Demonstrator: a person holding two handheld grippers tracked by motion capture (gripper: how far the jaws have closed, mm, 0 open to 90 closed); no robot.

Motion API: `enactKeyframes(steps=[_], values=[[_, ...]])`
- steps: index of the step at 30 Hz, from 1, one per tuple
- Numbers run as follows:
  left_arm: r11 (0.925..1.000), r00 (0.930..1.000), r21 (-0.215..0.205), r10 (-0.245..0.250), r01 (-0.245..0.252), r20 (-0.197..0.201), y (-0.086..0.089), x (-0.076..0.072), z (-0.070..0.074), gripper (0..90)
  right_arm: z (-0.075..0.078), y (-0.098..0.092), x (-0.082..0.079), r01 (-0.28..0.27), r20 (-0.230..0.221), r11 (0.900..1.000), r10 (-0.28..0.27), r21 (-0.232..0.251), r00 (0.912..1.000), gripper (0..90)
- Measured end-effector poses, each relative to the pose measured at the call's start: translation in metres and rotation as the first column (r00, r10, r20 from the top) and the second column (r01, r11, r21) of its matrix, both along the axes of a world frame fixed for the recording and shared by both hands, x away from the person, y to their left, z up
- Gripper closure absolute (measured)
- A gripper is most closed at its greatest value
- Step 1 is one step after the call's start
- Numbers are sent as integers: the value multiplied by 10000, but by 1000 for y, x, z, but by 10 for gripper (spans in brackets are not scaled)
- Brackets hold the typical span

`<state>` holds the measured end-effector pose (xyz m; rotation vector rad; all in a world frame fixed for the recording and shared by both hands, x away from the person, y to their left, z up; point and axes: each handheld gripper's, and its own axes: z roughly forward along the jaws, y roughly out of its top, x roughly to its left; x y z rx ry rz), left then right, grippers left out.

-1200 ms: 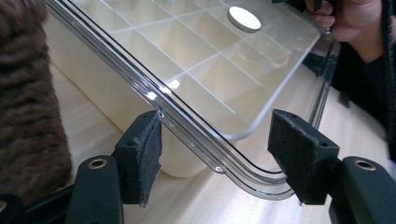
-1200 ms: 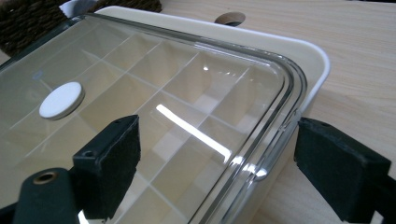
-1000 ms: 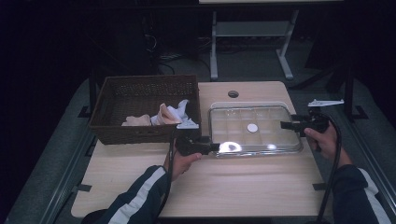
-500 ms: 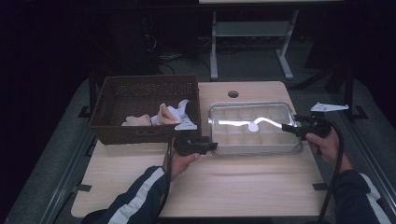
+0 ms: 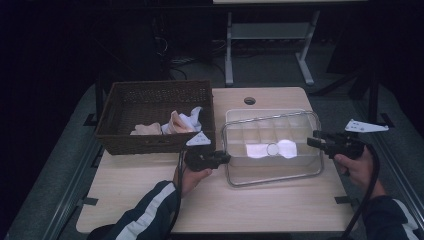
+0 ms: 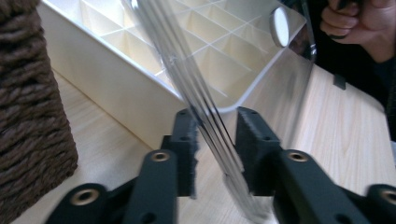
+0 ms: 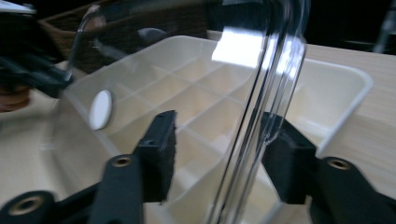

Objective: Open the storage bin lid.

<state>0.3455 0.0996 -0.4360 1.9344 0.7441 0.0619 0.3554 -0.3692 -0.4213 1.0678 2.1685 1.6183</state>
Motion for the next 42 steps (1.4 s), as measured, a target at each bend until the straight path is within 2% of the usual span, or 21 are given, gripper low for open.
enactKeyframes(steps=[1, 4, 7, 11, 12, 13, 15, 16, 18, 20, 22, 25, 30, 31, 33, 35, 37, 39, 42], values=[[9999, 9999, -116, -103, 103, -45, 2, -2, 1, 730, 2, 2, -10, -112, 150, 9998, 115, -175, 9998, 519], [9997, 9997, -62, -246, 246, -21, 4, -4, 3, 745, 1, 3, -22, -142, 45, 9982, 145, -591, 9999, 543], [9972, 9969, -102, -749, 747, -225, 10, -12, 4, 757, -3, 3, -37, -394, -128, 9951, 384, -905, 9992, 556], [9936, 9931, 133, -1118, 1123, -347, 15, -24, 4, 746, -8, 7, -58, -608, -215, 9892, 584, -1337, 9981, 539], [9936, 9931, 133, -1118, 1123, -347, 15, -24, 4, 744, -8, 7, -58, -608, -215, 9892, 584, -1337, 9981, 539], [9922, 9916, 104, -1239, 1243, -377, 18, -30, 3, 743, -8, 10, -69, -763, -344, 9843, 717, -1594, 9968, 523], [9916, 9914, -9, -1295, 1295, -192, 23, -38, 1, 741, -8, 14, -76, -887, -369, 9788, 832, -1847, 9958, 508], [9913, 9910, -61, -1316, 1315, -239, 25, -42, 0, 741, -8, 16, -79, -898, -341, 9781, 849, -1876, 9958, 506], [9907, 9903, 8, -1363, 1364, -260, 27, -49, 0, 737, -8, 18, -83, -999, -354, 9763, 948, -1921, 9949, 495], [9892, 9895, 279, -1432, 1436, -173, 28, -56, -1, 719, -11, 21, -86, -1079, -374, 9736, 1024, -2013, 9940, 477], [9886, 9889, 294, -1476, 1480, -147, 29, -59, -2, 706, -11, 23, -88, -1181, -429, 9703, 1115, -2111, 9928, 469], [9857, 9861, 357, -1639, 1649, -288, 33, -67, -4, 694, -14, 28, -98, -1542, -604, 9587, 1438, -2388, 9878, 461], [9818, 9838, 658, -1760, 1779, -330, 35, -75, -6, 658, -16, 31, -106, -1787, -890, 9497, 1608, -2573, 9830, 435], [9791, 9833, 923, -1787, 1813, -357, 35, -78, -8, 645, -18, 35, -110, -1771, -972, 9393, 1550, -2939, 9831, 404], [9783, 9824, 955, -1795, 1838, -520, 36, -80, -11, 628, -20, 38, -112, -1755, -1094, 9298, 1474, -3236, 9830, 379], [9780, 9829, 1049, -1747, 1801, -590, 37, -81, -12, 619, -22, 39, -112, -1800, -1149, 9304, 1505, -3193, 9819, 380], [9790, 9850, 1187, -1588, 1660, -675, 39, -82, -13, 608, -24, 40, -113, -1872, -1247, 9263, 1541, -3271, 9802, 376], [9800, 9857, 1308, -1380, 1501, -971, 40, -83, -17, 590, -28, 41, -114, -1833, -1388, 9234, 1438, -3373, 9798, 378], [9787, 9845, 1321, -1450, 1574, -989, 41, -84, -19, 584, -32, 42, -116, -1927, -1481, 9241, 1509, -3299, 9774, 371]])
